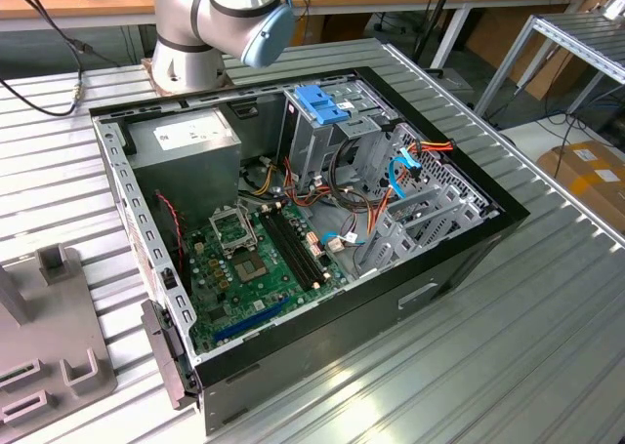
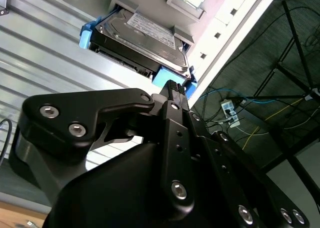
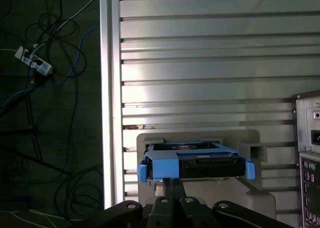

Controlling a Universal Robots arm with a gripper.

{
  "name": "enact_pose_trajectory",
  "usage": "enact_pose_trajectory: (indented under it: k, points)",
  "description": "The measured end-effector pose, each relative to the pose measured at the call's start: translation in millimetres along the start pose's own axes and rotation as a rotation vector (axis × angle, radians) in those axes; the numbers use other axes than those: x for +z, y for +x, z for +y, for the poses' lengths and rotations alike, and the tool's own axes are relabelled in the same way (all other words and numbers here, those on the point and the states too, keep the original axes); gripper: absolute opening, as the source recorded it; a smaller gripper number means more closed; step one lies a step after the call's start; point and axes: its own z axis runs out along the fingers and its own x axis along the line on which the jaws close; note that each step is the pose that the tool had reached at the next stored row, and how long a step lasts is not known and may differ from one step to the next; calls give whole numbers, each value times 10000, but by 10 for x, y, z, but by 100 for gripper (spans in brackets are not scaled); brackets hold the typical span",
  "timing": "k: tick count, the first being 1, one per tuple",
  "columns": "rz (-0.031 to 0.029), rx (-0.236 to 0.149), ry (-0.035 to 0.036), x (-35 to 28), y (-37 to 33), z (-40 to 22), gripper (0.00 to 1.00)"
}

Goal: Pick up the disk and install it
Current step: 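Reach for the disk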

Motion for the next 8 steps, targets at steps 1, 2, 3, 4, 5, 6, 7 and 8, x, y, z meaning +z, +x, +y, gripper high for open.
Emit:
enact_pose_trajectory:
  k: [1, 2, 3, 4, 5, 6, 7, 8]
  points:
    - [-1, -1, -1, 1, 0, 0, 11]
    - [0, 0, 0, 1, 0, 0, 11]
    - [-1, 0, 0, 1, 0, 0, 11]
    - [0, 0, 0, 1, 0, 0, 11]
    - [0, -1, 0, 1, 0, 0, 11]
    - [0, 0, 0, 1, 0, 0, 11]
    - [-1, -1, -1, 3, 0, 0, 11]
    - [-5, -1, -3, 12, 0, 0, 11]
